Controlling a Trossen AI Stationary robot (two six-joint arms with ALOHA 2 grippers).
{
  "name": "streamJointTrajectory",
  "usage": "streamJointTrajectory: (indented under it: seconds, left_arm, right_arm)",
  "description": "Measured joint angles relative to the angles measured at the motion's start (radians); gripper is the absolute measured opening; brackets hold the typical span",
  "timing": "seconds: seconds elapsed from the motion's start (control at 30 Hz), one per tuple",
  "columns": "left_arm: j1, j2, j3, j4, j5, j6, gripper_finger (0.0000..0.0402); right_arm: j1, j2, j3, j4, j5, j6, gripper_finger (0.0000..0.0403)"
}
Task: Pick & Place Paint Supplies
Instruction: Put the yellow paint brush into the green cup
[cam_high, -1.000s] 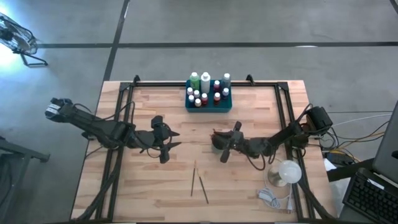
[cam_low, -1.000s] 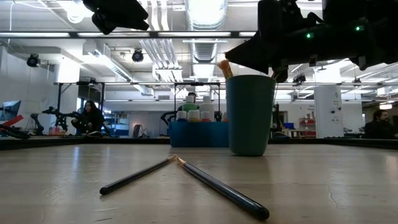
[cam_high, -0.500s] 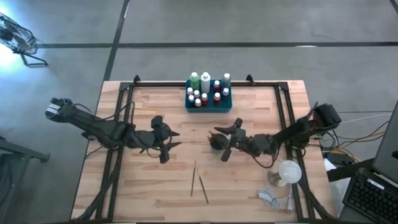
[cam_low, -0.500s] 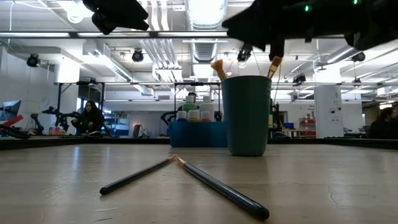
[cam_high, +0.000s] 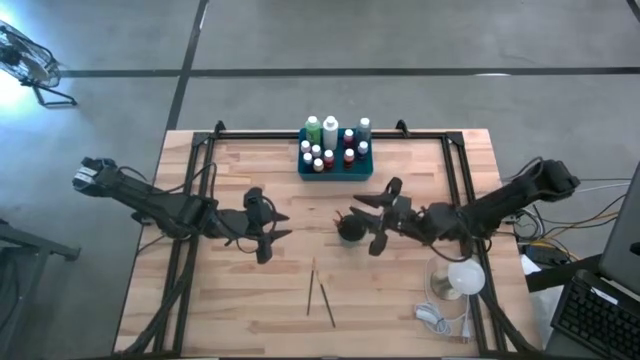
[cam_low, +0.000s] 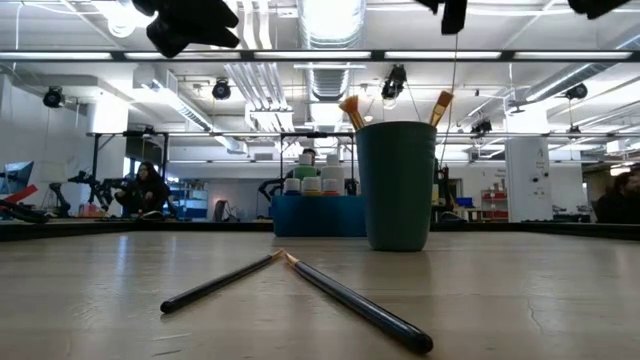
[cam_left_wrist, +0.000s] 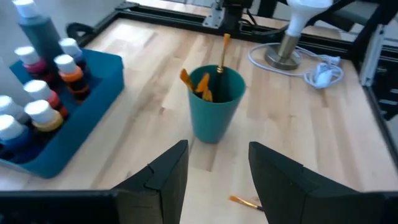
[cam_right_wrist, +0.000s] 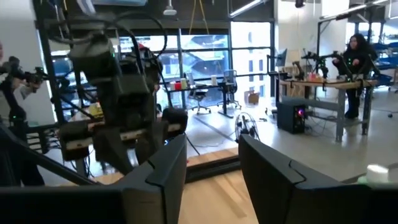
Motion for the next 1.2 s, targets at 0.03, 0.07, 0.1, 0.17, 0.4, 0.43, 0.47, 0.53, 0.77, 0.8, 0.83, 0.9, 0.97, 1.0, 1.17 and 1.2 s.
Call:
streamJointTrajectory:
  seconds: [0.03, 0.07, 0.1, 0.17, 0.4, 0.43, 0.47, 0.53, 0.77, 0.8, 0.83, 0.9, 0.97, 1.0, 1.17, 1.2]
  left_arm:
    - [0.000, 0.000, 0.000, 0.000, 0.011, -0.005, 0.0174]
    - [0.000, 0.000, 0.000, 0.000, 0.022, -0.007, 0.0175]
    - [0.000, 0.000, 0.000, -0.002, 0.037, -0.012, 0.0175]
    - [0.000, 0.000, 0.000, -0.014, 0.069, -0.021, 0.0174]
    - [-0.007, 0.006, 0.000, -0.105, 0.014, -0.179, 0.0174]
    - [-0.016, 0.012, 0.000, -0.104, -0.023, -0.193, 0.0174]
    - [-0.024, 0.019, 0.000, -0.104, -0.054, -0.207, 0.0174]
    - [-0.030, 0.037, 0.000, -0.099, -0.080, -0.243, 0.0174]
    - [-0.061, 0.110, 0.000, -0.096, -0.017, -0.330, 0.0174]
    - [-0.061, 0.122, 0.000, -0.091, -0.012, -0.361, 0.0174]
    - [-0.060, 0.135, 0.000, -0.090, -0.014, -0.398, 0.0174]
    - [-0.059, 0.167, 0.000, -0.081, -0.026, -0.473, 0.0174]
    - [-0.060, 0.209, 0.001, -0.074, -0.042, -0.521, 0.0174]
    - [-0.060, 0.232, 0.002, -0.074, -0.045, -0.541, 0.0174]
    - [-0.054, 0.351, 0.040, -0.074, -0.037, -0.677, 0.0174]
    - [-0.052, 0.373, 0.053, -0.072, -0.038, -0.706, 0.0174]
  right_arm:
    - [0.000, -0.016, 0.012, -0.029, -0.002, -0.009, 0.0137]
    - [0.001, -0.033, 0.023, -0.063, -0.004, -0.015, 0.0133]
    - [0.005, -0.050, 0.036, -0.109, -0.004, -0.016, 0.0129]
    - [0.018, -0.086, 0.068, -0.220, -0.004, -0.016, 0.0120]
    - [0.088, -0.178, 0.220, -0.665, 0.080, 0.055, 0.0095]
    - [0.099, -0.184, 0.245, -0.742, 0.108, 0.078, 0.0093]
    - [0.108, -0.187, 0.274, -0.822, 0.138, 0.105, 0.0091]
    - [0.122, -0.187, 0.330, -0.983, 0.189, 0.162, 0.0089]
    - [0.126, -0.179, 0.504, -1.425, 0.225, 0.394, 0.0098]
    - [0.126, -0.178, 0.519, -1.458, 0.225, 0.416, 0.0100]
    - [0.127, -0.177, 0.531, -1.487, 0.224, 0.426, 0.0103]
    - [0.127, -0.177, 0.546, -1.506, 0.215, 0.429, 0.0107]
    - [0.127, -0.177, 0.550, -1.522, 0.214, 0.420, 0.0110]
    - [0.126, -0.177, 0.550, -1.528, 0.213, 0.410, 0.0112]
    - [0.122, -0.176, 0.522, -1.527, 0.212, 0.376, 0.0118]
    - [0.122, -0.176, 0.516, -1.529, 0.213, 0.373, 0.0119]
